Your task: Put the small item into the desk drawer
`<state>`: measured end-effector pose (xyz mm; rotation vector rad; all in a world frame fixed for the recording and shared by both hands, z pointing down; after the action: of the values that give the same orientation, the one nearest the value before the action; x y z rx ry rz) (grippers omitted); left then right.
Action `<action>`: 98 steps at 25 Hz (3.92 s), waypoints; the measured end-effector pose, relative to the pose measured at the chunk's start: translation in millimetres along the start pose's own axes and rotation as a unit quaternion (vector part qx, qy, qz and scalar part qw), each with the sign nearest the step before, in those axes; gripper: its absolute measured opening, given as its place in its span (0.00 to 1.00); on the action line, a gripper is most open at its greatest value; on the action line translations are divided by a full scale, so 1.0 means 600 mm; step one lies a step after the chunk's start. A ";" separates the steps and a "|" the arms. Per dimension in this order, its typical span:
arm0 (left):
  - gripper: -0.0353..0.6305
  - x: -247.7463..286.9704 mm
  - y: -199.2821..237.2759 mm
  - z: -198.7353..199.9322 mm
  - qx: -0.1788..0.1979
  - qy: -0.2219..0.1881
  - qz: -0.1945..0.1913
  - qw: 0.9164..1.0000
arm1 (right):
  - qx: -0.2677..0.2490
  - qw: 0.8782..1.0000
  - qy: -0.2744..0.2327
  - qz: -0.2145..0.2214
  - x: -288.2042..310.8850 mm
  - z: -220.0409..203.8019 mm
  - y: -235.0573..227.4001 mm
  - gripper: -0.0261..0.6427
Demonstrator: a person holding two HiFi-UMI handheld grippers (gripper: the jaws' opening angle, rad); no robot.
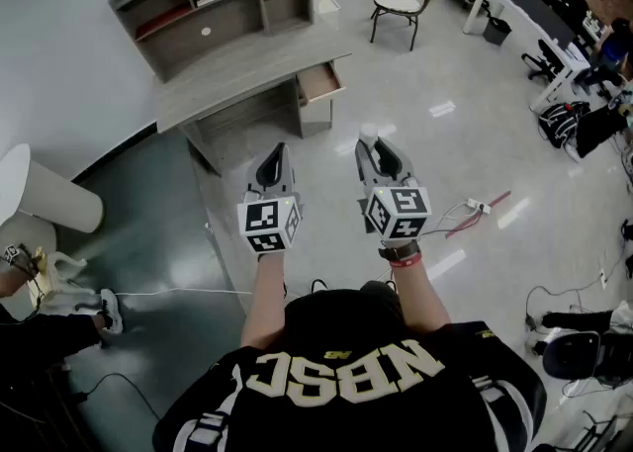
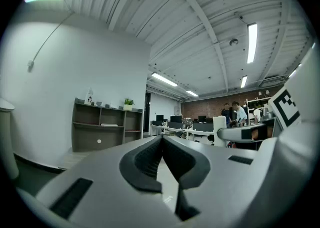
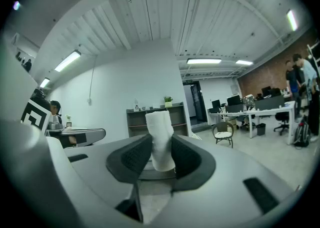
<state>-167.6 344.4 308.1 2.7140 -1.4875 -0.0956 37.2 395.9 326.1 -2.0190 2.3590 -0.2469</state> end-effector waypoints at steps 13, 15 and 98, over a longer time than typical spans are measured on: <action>0.07 0.055 0.005 -0.033 -0.012 0.008 0.005 1.000 | 0.041 0.998 -0.004 0.047 0.071 -0.027 -0.022 0.24; 0.07 0.079 0.009 -0.037 -0.017 0.000 0.009 1.000 | 0.047 0.997 -0.004 0.062 0.106 -0.032 -0.035 0.24; 0.07 0.834 0.320 -0.358 -0.117 0.182 0.040 0.976 | 0.047 0.939 0.298 0.167 0.956 -0.284 -0.360 0.24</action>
<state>-44.2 -178.8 519.1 2.3285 -1.3755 0.2062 136.2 -182.5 570.9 -1.6169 2.8945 -1.0625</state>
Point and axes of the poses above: the fingertips, and each gripper's own axes: x forward along the fingers, y to its left, z out of its top, the point moved 6 cm from there along -x, backward along the fingers, and after that the axes turned 2 degrees about z, right-handed, at the moved point
